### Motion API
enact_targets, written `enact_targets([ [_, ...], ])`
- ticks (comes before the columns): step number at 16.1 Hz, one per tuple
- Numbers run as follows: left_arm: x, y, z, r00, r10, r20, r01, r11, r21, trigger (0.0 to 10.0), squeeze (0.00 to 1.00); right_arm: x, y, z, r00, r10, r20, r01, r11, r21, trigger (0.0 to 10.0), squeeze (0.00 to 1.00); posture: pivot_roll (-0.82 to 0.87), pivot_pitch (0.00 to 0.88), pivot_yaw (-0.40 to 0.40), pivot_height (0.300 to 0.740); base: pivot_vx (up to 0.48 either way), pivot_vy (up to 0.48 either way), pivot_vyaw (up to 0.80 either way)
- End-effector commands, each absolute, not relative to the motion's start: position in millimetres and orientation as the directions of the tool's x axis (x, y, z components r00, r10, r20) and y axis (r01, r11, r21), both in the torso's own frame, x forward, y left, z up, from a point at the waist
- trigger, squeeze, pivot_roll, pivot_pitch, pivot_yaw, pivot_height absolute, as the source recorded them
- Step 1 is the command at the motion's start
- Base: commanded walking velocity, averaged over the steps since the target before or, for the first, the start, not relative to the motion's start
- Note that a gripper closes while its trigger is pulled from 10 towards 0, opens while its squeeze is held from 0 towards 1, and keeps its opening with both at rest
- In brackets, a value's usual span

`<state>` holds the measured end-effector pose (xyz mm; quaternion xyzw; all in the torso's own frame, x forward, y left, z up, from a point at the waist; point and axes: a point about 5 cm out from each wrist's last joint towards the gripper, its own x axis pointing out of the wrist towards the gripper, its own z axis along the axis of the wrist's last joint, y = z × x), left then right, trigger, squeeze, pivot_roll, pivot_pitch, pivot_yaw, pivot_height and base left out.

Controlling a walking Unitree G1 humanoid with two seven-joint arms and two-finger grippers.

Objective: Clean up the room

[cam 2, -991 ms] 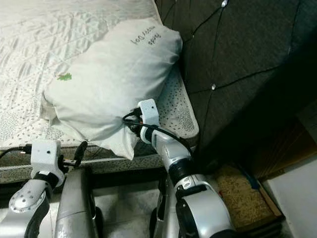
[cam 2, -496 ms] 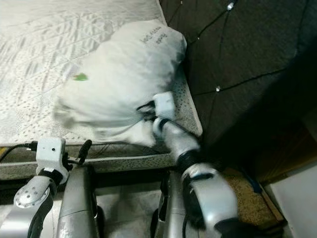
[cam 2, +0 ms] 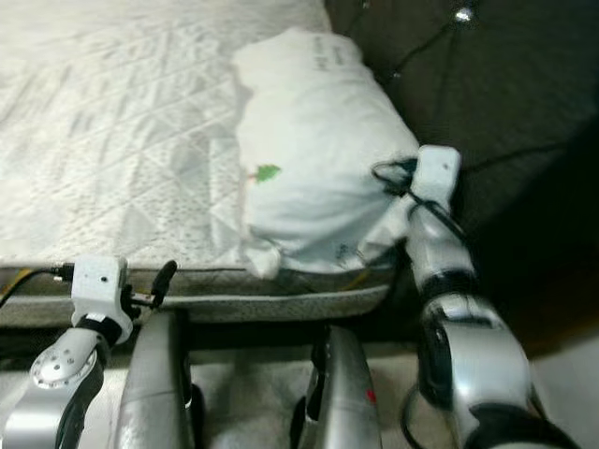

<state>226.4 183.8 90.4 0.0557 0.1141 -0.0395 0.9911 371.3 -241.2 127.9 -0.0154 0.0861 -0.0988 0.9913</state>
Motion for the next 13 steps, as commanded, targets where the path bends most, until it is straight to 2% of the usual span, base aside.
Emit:
enact_targets([
  [1,226,184,88,0.968,-0.067,-0.241,0.095,0.99,0.109,10.0,0.0,354,-281,131,0.94,-0.32,-0.121,0.313,0.947,-0.073,0.0,0.0,0.11,0.057,-0.109,0.535,0.0,0.0,0.0],
  [4,228,183,88,0.967,-0.082,-0.242,0.112,0.988,0.11,10.0,0.0,307,-292,98,0.928,-0.334,-0.163,0.317,0.941,-0.122,0.0,0.0,0.09,0.055,-0.102,0.535,0.0,0.0,0.0],
  [6,230,183,87,0.966,-0.087,-0.242,0.117,0.987,0.111,10.0,0.0,268,-280,86,0.941,-0.3,-0.157,0.28,0.95,-0.138,0.0,0.0,0.08,0.053,-0.102,0.535,0.0,0.0,0.0],
  [8,232,183,87,0.966,-0.09,-0.24,0.12,0.986,0.112,10.0,0.0,249,-267,74,0.948,-0.251,-0.195,0.229,0.965,-0.13,0.0,0.0,0.07,0.048,-0.097,0.535,0.0,0.0,0.0],
  [9,233,182,87,0.966,-0.092,-0.24,0.122,0.986,0.111,10.0,0.0,249,-263,71,0.949,-0.239,-0.207,0.217,0.968,-0.123,0.0,0.0,0.07,0.046,-0.091,0.535,0.0,0.0,0.0],
  [11,236,179,88,0.966,-0.106,-0.235,0.135,0.984,0.112,10.0,0.0,266,-243,79,0.966,-0.159,-0.206,0.141,0.985,-0.096,0.0,0.0,0.07,0.049,-0.084,0.535,0.0,0.0,0.0],
  [13,240,182,90,0.97,-0.095,-0.223,0.124,0.985,0.117,10.0,0.0,305,-231,98,0.976,-0.045,-0.212,0.03,0.997,-0.075,0.0,0.0,0.08,0.04,-0.088,0.535,0.0,0.0,0.0],
])
